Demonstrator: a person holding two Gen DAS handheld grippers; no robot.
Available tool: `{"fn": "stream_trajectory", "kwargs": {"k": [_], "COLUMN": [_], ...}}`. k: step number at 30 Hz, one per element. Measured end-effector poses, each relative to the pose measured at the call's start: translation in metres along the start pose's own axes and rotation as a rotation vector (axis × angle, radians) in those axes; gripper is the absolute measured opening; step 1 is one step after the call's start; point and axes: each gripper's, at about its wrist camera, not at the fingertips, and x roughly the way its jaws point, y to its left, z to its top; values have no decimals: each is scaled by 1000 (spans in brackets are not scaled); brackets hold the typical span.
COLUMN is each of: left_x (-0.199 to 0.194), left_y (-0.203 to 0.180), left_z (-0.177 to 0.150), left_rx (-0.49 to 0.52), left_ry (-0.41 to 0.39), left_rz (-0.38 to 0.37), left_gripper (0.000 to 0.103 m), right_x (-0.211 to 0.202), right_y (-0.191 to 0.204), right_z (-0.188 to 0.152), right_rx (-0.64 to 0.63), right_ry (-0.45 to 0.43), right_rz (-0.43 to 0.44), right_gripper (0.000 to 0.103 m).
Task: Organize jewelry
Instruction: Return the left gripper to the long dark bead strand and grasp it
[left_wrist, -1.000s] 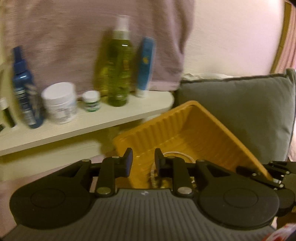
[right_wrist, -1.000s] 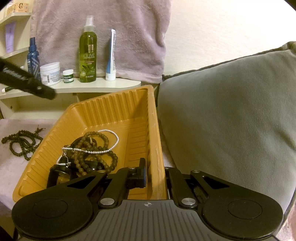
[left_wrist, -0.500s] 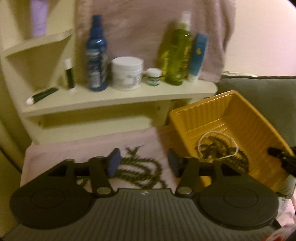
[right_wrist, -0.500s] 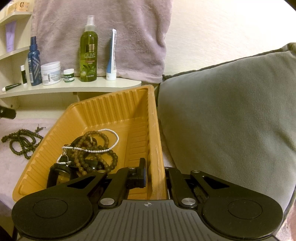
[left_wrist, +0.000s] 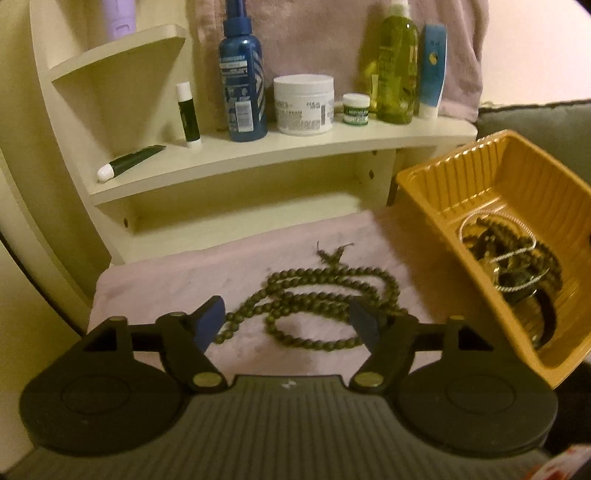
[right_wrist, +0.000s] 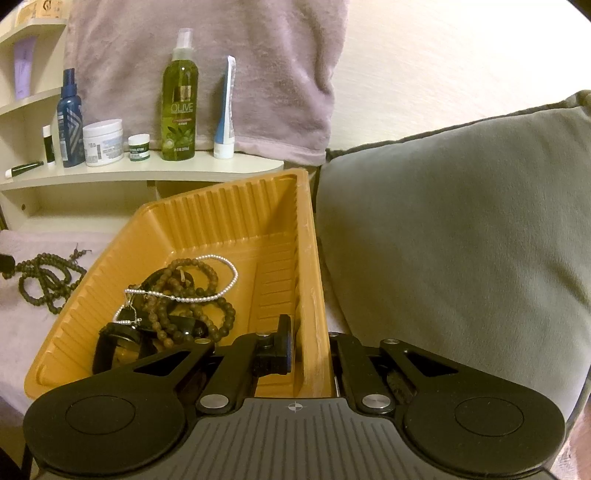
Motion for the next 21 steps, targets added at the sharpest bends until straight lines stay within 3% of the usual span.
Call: {"fn": "stream_trajectory", "kwargs": {"k": [5,16,19,21], "left_x": [8,36,44,49], "left_y": [4,-17,-22,-21], "left_z": [-7,-6,-3,-2], "left_rx": [-59,-162,-148,-155], "left_ry": [8,46,54,59], "left_rz": [-9,-69,-80,-88], "left_gripper": [81,80,66,51], "right_x": [2,4,5,5], "right_y": [0,-1,-1,-1], "right_z": [0,-1,0,0], "right_rx": [-4,-7,-4,-5], "right_ry": [5,16,19,19], "right_rz": [-4,-8,-8,-9], "right_gripper": [5,5,5,5]}}
